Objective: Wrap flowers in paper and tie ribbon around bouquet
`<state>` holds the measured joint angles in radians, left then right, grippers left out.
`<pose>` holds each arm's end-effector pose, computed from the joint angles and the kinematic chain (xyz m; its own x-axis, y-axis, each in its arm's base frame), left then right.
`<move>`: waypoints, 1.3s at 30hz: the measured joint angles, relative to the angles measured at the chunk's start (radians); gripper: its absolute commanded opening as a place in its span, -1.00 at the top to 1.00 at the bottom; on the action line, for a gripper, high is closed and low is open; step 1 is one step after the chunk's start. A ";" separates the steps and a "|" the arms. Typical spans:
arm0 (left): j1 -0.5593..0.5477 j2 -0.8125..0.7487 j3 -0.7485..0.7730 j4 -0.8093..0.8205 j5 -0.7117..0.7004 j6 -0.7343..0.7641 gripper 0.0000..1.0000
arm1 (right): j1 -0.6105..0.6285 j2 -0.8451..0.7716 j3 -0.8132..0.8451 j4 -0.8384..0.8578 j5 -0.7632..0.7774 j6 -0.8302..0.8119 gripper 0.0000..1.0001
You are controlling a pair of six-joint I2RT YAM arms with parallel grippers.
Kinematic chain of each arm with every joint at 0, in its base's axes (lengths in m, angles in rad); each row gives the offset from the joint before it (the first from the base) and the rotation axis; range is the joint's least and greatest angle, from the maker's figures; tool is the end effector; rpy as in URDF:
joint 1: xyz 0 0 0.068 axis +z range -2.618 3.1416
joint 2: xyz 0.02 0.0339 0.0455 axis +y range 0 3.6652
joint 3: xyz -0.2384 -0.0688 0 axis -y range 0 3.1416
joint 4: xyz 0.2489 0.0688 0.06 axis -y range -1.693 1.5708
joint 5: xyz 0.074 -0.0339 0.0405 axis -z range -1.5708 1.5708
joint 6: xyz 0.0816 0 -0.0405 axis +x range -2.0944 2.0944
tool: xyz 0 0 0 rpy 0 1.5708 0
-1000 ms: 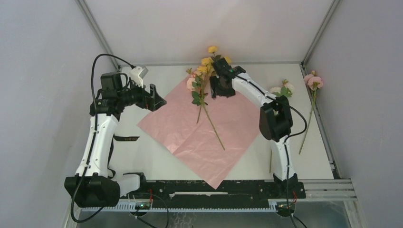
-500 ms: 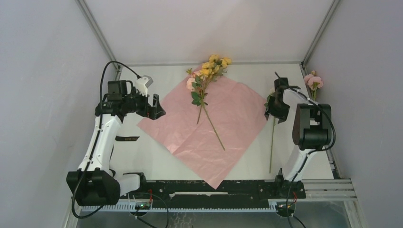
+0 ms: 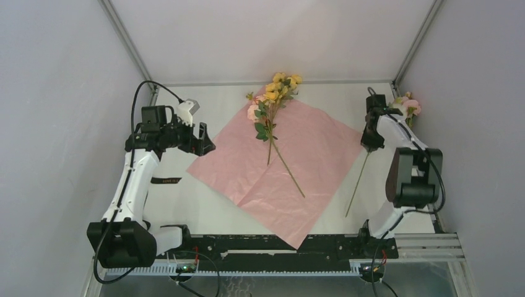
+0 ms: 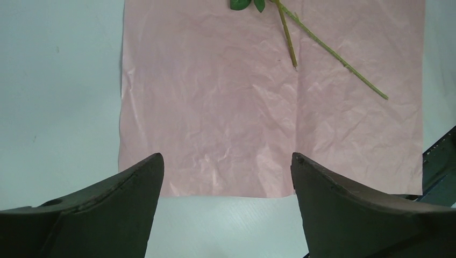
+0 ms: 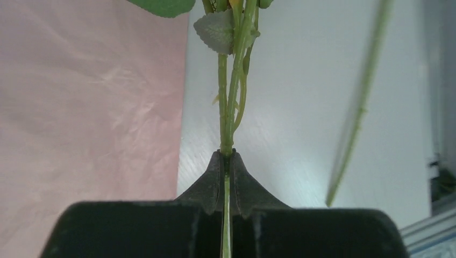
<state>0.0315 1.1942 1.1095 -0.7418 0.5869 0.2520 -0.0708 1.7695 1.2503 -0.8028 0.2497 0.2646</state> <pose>0.2829 -0.0363 0.2695 -0.6250 0.1880 -0.7576 0.5211 0.8232 -0.2256 0.3483 -0.0449 0.1274 -0.8993 0.3178 -0.3003 0.3776 0.9108 -0.1668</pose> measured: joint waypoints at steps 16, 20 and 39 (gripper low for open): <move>-0.278 0.235 -0.016 0.274 -0.097 -0.406 -0.71 | 0.433 -0.119 0.291 0.127 -0.355 0.002 1.00; -0.228 0.177 -0.078 0.378 -0.104 -0.476 -0.77 | 0.592 0.105 0.425 0.185 -0.471 0.032 0.96; -0.120 0.290 -0.182 0.460 -0.179 -0.528 -0.78 | 0.585 0.481 0.737 0.090 -0.288 0.069 -0.10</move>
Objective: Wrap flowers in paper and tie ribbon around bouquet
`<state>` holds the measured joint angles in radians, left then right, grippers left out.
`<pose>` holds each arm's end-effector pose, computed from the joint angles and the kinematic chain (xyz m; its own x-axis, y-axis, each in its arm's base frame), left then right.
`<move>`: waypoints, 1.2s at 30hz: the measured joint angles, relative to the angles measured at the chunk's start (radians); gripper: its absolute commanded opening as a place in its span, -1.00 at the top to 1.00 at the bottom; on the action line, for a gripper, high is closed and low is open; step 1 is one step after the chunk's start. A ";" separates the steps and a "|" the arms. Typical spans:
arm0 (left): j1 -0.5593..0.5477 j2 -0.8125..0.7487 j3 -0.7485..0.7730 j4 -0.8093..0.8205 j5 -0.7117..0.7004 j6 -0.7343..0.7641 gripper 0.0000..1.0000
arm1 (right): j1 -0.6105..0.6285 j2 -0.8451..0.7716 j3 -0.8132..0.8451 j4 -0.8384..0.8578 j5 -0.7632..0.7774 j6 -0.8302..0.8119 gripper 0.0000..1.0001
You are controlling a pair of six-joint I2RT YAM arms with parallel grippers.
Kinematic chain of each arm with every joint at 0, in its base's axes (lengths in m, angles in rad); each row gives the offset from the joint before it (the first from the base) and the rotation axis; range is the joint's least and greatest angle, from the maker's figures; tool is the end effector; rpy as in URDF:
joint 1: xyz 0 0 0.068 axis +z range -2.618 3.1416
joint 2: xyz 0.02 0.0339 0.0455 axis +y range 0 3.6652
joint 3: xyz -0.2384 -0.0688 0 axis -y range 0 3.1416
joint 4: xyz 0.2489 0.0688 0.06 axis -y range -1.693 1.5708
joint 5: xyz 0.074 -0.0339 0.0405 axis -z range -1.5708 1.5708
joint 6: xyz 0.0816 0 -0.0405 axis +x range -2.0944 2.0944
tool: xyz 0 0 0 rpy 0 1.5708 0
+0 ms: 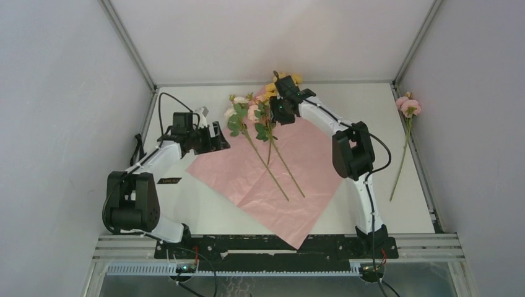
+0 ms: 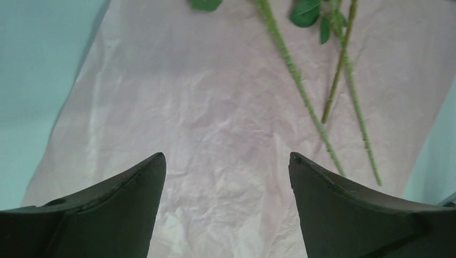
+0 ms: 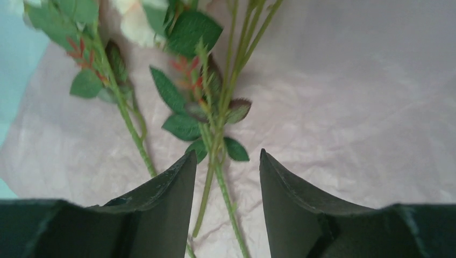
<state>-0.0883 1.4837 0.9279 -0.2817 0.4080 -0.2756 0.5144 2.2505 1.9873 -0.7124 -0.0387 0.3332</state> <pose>0.3378 -0.0624 0.1600 -0.8062 -0.1794 -0.5638 0.1311 0.8751 -0.4658 0.4451 0.2551 0.1633 -0.8482 -0.1040 -0.5194 -0.2467 0.9453 0.2137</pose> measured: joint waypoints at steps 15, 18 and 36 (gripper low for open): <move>0.011 0.166 -0.011 -0.014 -0.091 0.077 -0.76 | -0.069 0.210 0.172 0.043 -0.122 0.100 0.11; 0.017 0.192 0.010 -0.017 -0.090 0.084 -0.76 | -0.073 0.229 0.179 0.056 -0.175 0.110 0.68; 0.043 0.352 0.222 -0.100 -0.054 0.100 -0.75 | -0.127 0.028 0.153 -0.002 -0.230 0.016 1.00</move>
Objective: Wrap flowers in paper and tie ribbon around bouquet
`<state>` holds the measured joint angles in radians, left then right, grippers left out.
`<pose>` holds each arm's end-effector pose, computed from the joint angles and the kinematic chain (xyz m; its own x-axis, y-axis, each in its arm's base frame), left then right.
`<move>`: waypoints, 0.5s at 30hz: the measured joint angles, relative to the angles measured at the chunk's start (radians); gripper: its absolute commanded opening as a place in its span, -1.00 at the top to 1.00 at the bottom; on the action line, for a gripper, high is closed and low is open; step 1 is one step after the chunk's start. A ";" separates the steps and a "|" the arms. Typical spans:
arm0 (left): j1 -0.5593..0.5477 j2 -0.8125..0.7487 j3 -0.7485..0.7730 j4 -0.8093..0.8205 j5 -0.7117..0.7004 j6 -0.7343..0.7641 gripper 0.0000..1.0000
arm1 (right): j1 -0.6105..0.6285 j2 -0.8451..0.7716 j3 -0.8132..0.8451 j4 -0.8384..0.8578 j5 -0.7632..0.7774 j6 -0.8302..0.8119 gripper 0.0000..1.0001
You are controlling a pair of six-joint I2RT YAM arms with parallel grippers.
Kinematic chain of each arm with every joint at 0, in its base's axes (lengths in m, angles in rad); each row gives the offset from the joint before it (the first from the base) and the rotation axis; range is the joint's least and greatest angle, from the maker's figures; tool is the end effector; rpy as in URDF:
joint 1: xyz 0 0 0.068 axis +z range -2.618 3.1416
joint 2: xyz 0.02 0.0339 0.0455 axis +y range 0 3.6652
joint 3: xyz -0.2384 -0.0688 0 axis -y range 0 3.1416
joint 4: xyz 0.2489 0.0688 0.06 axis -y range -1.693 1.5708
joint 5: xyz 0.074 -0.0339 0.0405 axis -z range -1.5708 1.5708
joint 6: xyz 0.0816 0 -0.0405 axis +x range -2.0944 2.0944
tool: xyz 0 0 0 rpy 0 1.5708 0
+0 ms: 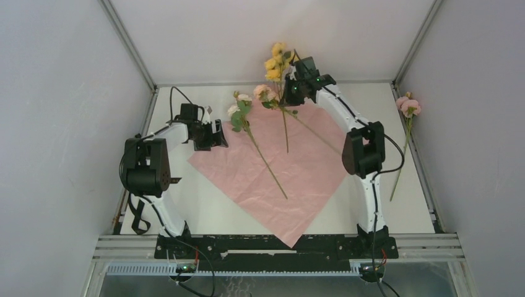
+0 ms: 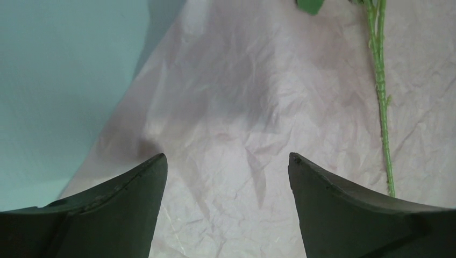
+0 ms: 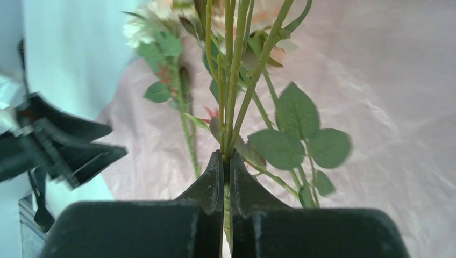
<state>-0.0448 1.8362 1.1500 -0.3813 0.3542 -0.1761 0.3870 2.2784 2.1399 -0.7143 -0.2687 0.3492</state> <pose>0.3841 -0.0455 0.1004 -0.8982 -0.1242 -0.4216 0.0526 0.9220 -0.3836 0.4828 0.2202 0.2047 -0.8352 0.0158 -0.5498 -0.2553 0.8742 0.4130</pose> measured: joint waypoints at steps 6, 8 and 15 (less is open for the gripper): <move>0.018 0.042 0.059 -0.014 -0.025 0.000 -0.75 | 0.001 -0.208 -0.137 0.040 0.006 -0.012 1.00; 0.021 0.042 0.060 -0.017 -0.031 0.000 -0.75 | 0.004 -0.242 -0.200 0.077 0.012 0.001 1.00; 0.022 0.042 0.062 -0.021 -0.037 0.000 -0.75 | 0.060 -0.246 -0.451 0.257 0.087 0.136 1.00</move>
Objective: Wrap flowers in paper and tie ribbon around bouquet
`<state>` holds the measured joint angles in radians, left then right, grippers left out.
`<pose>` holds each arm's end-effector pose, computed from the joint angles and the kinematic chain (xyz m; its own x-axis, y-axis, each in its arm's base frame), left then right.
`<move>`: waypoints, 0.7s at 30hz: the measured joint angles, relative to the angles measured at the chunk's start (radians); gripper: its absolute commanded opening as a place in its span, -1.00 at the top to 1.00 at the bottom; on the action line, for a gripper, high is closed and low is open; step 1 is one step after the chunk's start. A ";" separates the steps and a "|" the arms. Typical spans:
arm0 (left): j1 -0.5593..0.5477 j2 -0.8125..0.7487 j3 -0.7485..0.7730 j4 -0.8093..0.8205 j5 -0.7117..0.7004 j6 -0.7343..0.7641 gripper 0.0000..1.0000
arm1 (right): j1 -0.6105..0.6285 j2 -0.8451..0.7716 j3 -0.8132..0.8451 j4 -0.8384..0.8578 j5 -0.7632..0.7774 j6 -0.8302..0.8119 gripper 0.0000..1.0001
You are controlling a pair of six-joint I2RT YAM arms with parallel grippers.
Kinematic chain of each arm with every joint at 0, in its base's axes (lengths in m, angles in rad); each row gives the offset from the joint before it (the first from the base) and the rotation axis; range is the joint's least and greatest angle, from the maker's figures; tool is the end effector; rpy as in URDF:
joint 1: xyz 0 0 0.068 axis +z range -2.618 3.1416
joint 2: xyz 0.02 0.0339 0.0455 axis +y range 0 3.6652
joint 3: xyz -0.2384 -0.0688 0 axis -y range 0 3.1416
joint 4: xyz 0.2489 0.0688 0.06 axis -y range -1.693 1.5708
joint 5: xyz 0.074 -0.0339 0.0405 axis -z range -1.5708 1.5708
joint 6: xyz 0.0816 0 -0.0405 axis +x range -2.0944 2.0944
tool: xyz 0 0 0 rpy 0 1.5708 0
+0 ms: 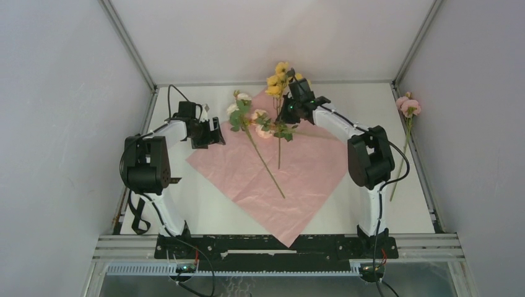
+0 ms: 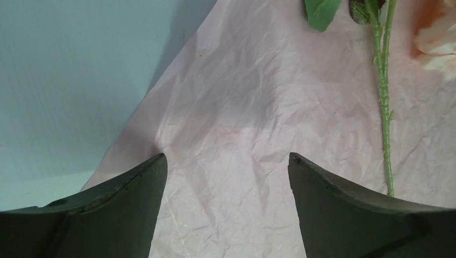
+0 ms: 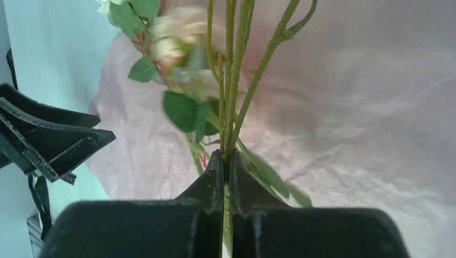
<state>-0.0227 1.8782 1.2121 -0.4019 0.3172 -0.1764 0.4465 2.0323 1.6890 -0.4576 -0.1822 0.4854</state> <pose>0.3972 -0.0345 0.1013 -0.8926 -0.1465 -0.4264 0.0154 0.9353 -0.3536 0.4339 0.2241 0.1889 -0.8240 0.1142 -0.5550 -0.1741 0.8811 0.4398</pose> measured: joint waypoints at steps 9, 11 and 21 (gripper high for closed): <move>0.000 0.000 0.000 0.000 0.000 0.001 -0.75 | 0.091 0.012 -0.131 0.262 0.122 0.172 0.80; 0.000 0.000 0.000 0.000 0.001 0.002 -0.75 | 0.085 0.012 -0.133 0.265 0.129 0.178 0.67; -0.061 -0.050 0.072 -0.057 0.029 0.037 -0.75 | 0.036 0.012 -0.133 0.214 0.109 0.143 0.31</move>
<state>-0.0834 1.8282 1.2839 -0.4587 0.3466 -0.1390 0.4828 2.0445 1.5558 -0.2440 -0.0727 0.6285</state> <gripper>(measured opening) 0.876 0.339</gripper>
